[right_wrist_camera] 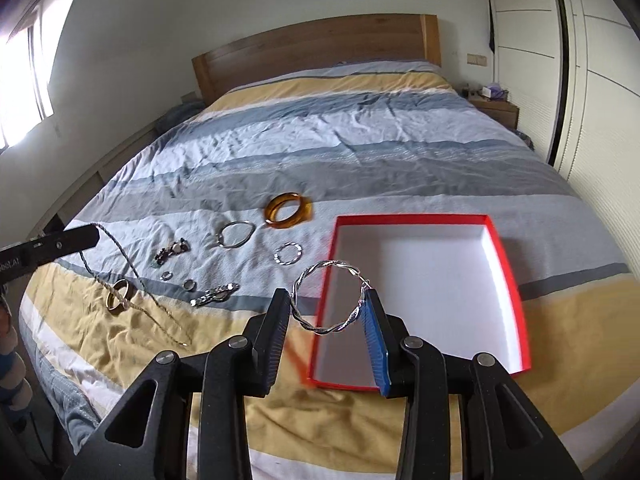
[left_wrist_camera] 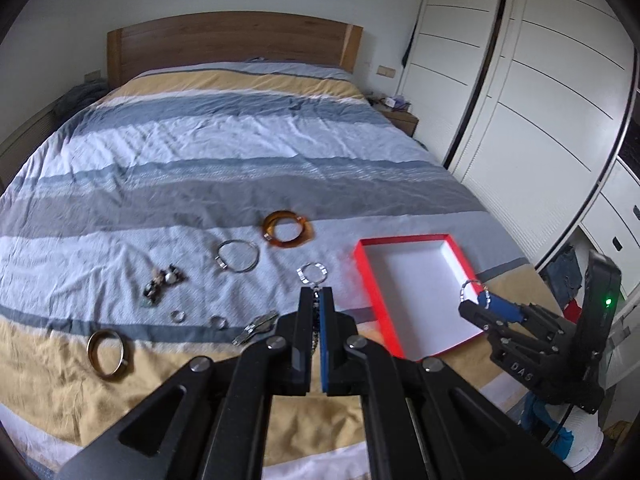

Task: Organize jewelry
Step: 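Carry bangle and necklace into the red box and open both tools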

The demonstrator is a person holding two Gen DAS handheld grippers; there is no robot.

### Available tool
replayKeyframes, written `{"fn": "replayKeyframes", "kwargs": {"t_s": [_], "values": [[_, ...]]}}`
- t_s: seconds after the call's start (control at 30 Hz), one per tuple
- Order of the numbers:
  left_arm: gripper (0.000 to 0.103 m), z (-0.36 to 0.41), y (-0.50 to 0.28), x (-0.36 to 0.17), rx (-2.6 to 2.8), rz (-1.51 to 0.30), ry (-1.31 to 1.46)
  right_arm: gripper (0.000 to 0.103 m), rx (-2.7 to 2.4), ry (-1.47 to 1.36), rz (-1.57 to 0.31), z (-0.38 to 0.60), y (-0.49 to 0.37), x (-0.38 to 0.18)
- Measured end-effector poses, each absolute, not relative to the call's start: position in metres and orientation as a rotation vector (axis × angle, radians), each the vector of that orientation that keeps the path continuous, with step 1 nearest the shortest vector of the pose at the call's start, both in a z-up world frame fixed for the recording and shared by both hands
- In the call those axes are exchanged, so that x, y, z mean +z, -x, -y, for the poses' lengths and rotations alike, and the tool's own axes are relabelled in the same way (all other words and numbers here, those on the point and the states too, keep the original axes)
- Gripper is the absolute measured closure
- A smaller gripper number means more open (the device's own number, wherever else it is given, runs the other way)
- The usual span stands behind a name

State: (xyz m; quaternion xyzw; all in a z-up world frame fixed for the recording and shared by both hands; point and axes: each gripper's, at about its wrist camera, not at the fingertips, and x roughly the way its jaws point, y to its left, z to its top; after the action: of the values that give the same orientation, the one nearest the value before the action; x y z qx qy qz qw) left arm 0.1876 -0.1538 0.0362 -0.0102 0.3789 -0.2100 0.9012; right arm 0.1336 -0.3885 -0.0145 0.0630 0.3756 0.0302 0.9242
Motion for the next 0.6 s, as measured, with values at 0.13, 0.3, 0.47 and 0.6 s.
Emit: {"fn": "replayKeyframes", "kwargs": {"t_s": [0.13, 0.3, 0.47, 0.6], "values": [[0.101, 0.205, -0.199, 0.067, -0.534, -0.732, 0.026, 0.066, 0.004, -0.124, -0.773, 0.425, -0.134, -0.01], [0.101, 0.257, -0.214, 0.087, -0.615, -0.687, 0.03, 0.066, -0.071, -0.139, -0.781, 0.465, -0.136, -0.017], [0.101, 0.29, -0.228, 0.056, -0.647, -0.747, 0.007, 0.066, -0.115, -0.151, -0.808, 0.49, -0.141, -0.036], [0.101, 0.309, -0.231, -0.003, -0.642, -0.861, -0.058, 0.066, -0.121, -0.16, -0.851, 0.498, -0.145, -0.06]]}}
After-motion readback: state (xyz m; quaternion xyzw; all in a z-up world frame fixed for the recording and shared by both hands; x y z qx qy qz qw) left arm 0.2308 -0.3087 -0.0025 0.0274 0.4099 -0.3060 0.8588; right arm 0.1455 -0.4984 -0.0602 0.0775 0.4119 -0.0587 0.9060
